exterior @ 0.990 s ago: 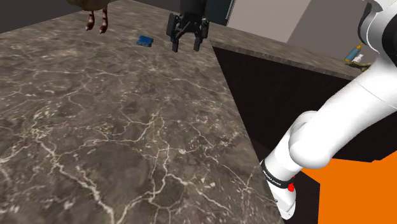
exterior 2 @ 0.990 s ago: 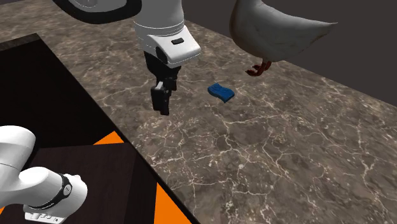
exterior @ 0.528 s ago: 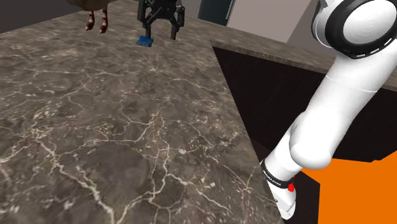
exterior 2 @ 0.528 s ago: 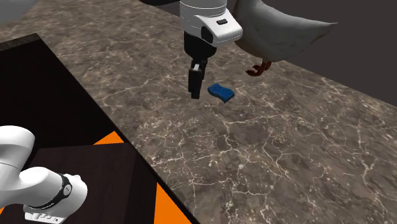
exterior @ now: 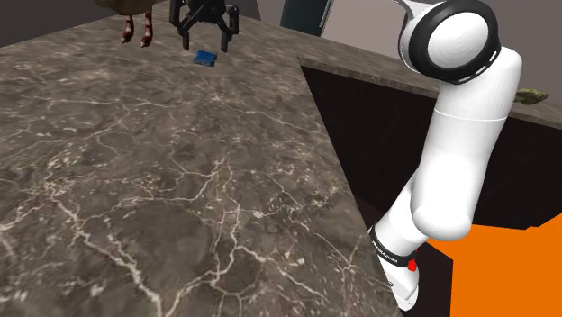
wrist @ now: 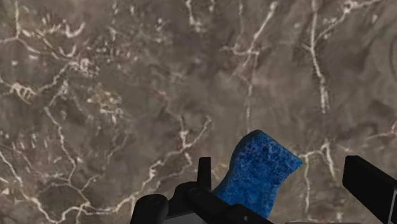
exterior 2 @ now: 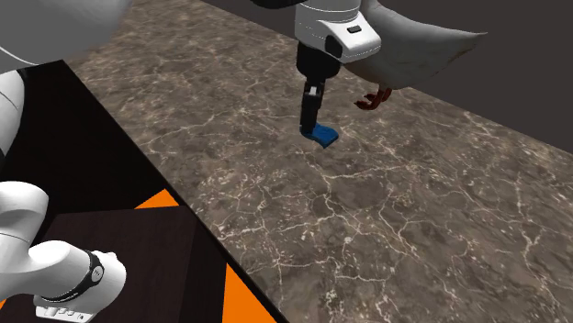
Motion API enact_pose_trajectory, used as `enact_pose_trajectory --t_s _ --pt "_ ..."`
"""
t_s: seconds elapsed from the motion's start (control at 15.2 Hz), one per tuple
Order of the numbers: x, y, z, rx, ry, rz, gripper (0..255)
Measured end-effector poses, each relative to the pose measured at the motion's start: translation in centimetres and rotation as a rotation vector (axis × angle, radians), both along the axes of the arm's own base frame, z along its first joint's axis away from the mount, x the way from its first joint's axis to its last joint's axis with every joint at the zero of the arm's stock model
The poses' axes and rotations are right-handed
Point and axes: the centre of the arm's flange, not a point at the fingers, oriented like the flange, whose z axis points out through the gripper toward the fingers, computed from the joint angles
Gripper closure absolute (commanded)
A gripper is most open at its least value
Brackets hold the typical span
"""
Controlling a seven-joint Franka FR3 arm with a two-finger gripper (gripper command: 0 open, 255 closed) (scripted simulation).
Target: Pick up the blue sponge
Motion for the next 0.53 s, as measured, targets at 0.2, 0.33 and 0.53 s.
enact_pose_trajectory --t_s 0.2,0.33,0.53 --pt "0.0 -0.1 -1.6 0.0 0.0 0.0 0" --pt "0.0 0.0 -2.3 0.0 0.0 -0.001 255" --pt "0.0 0.0 -2.4 0.0 0.0 0.0 255"
